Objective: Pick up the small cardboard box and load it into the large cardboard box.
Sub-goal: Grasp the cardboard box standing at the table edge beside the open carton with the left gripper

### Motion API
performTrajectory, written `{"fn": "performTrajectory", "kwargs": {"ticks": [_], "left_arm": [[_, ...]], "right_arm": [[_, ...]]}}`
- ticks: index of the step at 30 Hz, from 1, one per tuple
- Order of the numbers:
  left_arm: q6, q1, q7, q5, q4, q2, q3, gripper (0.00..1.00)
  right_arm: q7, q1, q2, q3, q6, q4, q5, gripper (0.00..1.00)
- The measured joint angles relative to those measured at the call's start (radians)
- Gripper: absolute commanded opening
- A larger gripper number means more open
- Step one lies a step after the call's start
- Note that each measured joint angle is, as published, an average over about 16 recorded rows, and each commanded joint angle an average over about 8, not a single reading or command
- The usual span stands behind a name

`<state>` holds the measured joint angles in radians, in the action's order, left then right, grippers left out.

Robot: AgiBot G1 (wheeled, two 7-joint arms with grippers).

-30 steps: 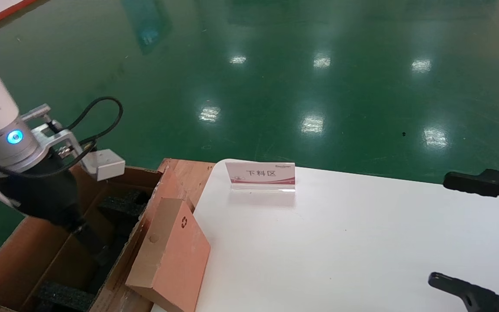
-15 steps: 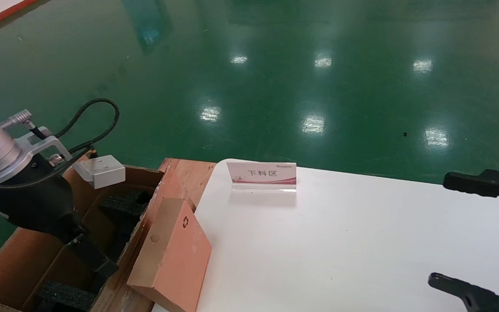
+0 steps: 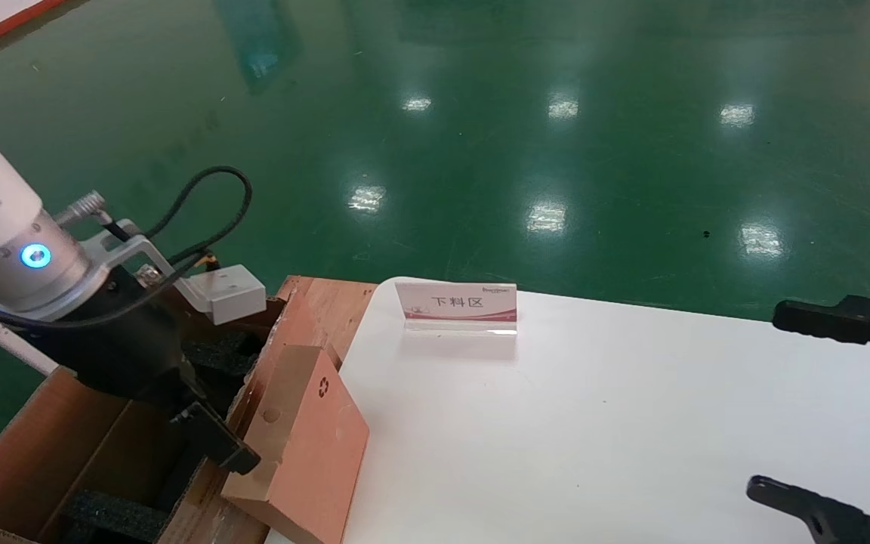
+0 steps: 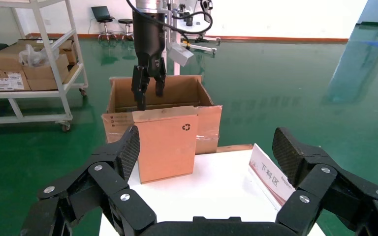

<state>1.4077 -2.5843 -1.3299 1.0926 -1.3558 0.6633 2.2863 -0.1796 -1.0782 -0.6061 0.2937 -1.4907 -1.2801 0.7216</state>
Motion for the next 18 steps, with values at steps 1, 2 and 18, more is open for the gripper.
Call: {"fn": "performTrajectory", "kwargs": {"ticks": [1,2,18], "left_arm": [[-0.007,0.005,0.001,-0.002,0.001,0.001,-0.001,1.00],[-0.014,0.011,0.002,-0.004,0.001,0.001,-0.002,1.00],[-0.105,0.076,0.017,-0.011,0.013,0.005,-0.010,1.00]], "right_arm": [[0.000,0.000,0.000,0.000,0.000,0.000,0.000,1.00],[0.000,0.000,0.000,0.000,0.000,0.000,0.000,1.00],[0.001,0.000,0.000,0.001,0.000,0.000,-0.001,1.00]]}}
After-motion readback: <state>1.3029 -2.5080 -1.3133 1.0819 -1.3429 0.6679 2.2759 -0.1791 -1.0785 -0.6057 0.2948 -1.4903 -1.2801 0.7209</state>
